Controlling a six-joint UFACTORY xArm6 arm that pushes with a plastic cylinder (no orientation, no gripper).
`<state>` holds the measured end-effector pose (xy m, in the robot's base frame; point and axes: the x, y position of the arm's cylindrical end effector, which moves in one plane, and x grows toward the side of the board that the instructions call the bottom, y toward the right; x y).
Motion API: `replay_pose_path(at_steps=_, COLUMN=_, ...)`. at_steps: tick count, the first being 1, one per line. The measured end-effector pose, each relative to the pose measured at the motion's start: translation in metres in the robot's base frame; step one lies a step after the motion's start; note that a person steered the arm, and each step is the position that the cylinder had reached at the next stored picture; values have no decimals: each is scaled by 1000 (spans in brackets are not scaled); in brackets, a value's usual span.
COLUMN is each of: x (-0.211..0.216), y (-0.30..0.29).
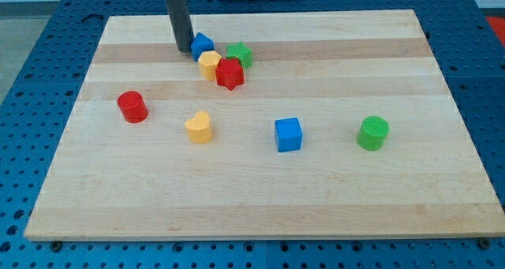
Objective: Move the red circle above the yellow hexagon
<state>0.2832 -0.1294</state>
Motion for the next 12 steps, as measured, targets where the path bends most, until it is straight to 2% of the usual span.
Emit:
replay_pose_path(at_steps=3, x=0, y=54)
replay_pose_path(at_steps=4, x=0, y=10)
replay_pose_path(at_steps=5, x=3, y=-75)
replay_pose_path(at_steps=6, x=35, y=-149)
replay_pose_path(at_steps=7, x=60, y=-176)
replay_pose_path(at_steps=8, x=90, y=-175)
replay_pose_path(at_steps=10, x=186, y=-156)
replay_pose_path(at_steps=11, x=187, y=-116)
replay_pose_path(at_steps=12, x=150, y=-93)
